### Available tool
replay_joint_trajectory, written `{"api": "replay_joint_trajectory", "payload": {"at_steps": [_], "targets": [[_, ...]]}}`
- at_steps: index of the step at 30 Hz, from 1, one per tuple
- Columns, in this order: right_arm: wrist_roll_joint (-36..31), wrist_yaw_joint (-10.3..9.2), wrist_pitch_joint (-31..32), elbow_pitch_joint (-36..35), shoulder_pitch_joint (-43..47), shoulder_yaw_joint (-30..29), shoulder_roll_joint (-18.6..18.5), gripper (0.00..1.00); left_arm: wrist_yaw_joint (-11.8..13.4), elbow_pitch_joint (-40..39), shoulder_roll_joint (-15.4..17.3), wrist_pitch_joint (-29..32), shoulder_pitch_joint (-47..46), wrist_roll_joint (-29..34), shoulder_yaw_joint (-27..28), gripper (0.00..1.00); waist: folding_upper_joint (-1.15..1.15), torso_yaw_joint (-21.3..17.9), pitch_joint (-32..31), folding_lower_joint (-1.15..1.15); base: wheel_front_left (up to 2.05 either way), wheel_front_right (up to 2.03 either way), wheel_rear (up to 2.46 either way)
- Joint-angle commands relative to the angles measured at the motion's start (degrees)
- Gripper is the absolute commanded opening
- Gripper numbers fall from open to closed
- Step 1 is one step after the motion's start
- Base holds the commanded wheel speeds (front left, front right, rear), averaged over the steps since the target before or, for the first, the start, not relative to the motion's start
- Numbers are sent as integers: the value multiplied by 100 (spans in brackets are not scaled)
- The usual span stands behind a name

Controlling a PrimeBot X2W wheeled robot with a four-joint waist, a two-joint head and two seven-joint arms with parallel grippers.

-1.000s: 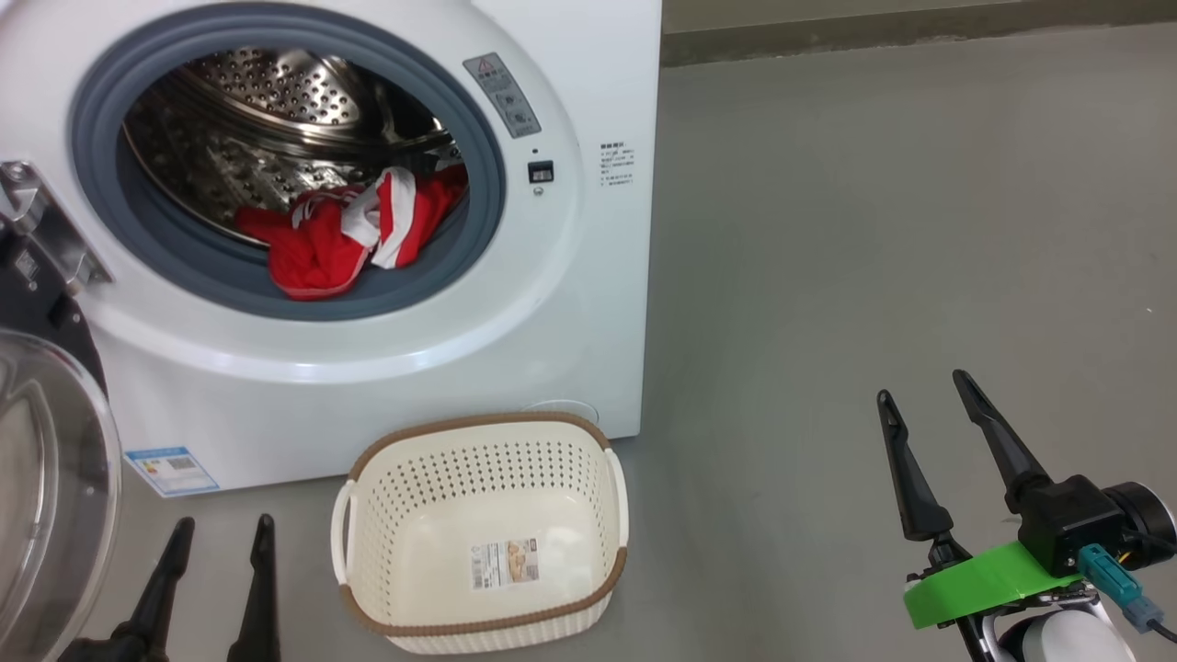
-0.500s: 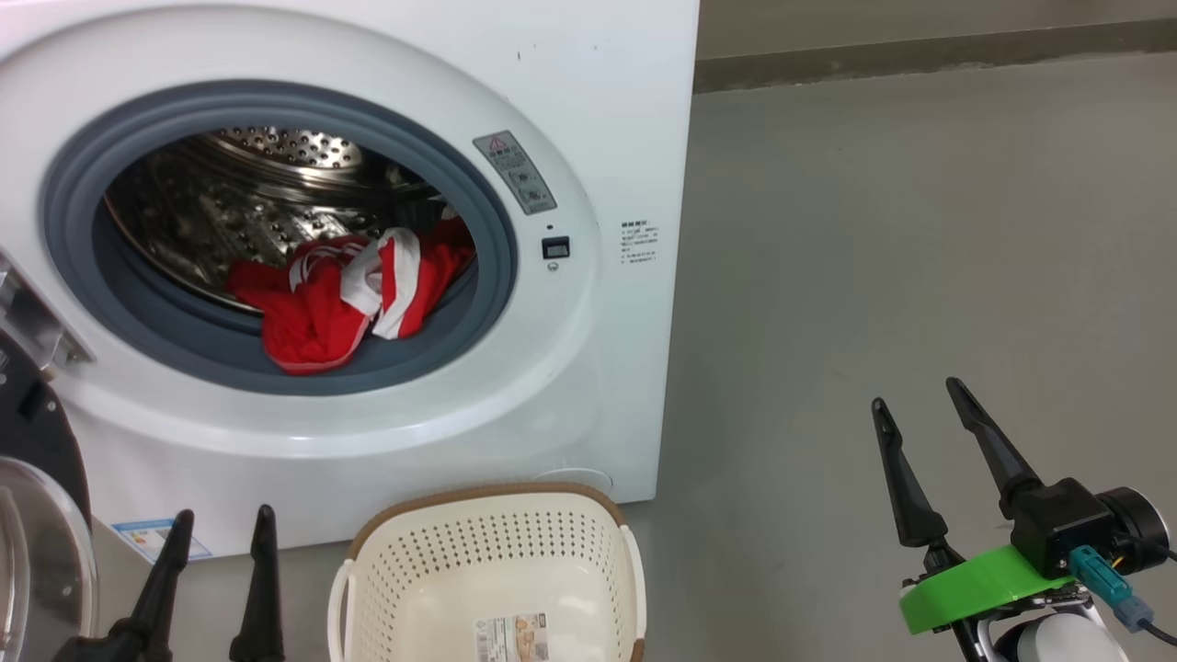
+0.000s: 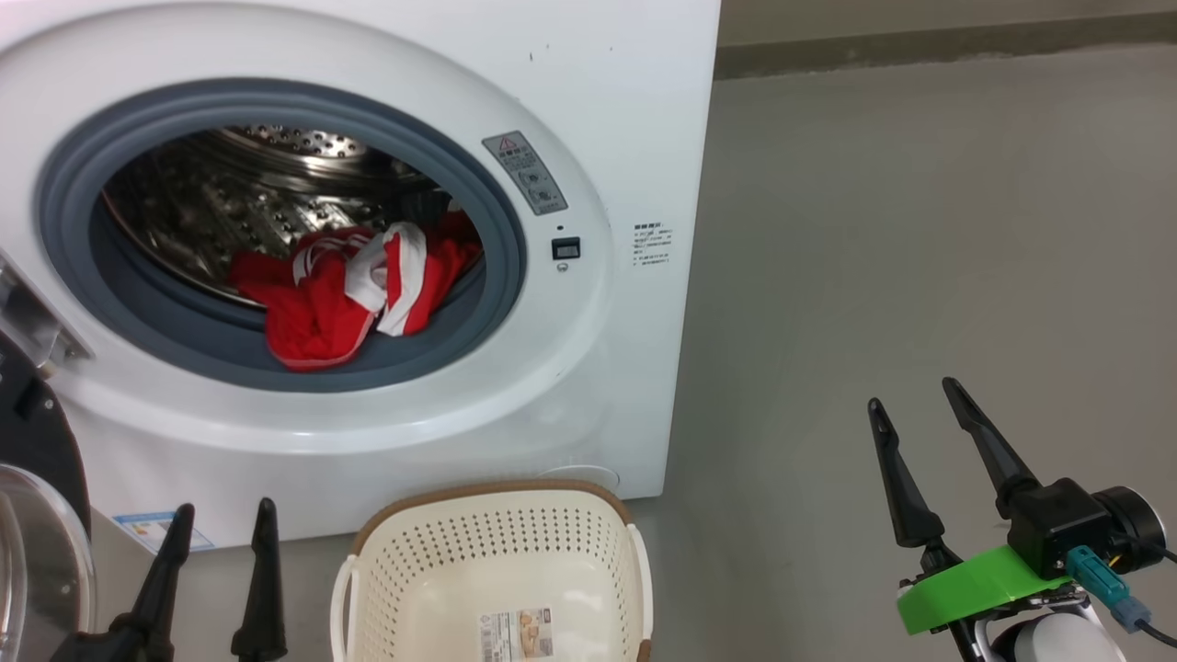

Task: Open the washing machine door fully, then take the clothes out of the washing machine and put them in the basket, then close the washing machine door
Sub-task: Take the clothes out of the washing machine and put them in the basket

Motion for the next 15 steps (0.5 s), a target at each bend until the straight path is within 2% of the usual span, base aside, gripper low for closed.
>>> {"api": "replay_joint_trajectory", "payload": {"at_steps": [1,10,15], "targets": [[22,36,-36,-176,-148,155,-20,100,38,-179,97,-57,-280,-13,216,100,0,21,82,0,0,0,0],[20,36,-36,-275,-295,179,-20,100,77,-170,111,-63,-690,25,125,100,0,192,547,0,0,0,0],[-55,36,-36,-364,-511,184,-20,100,182,-49,41,-116,-1169,113,64,100,0,337,963,0,0,0,0]]}}
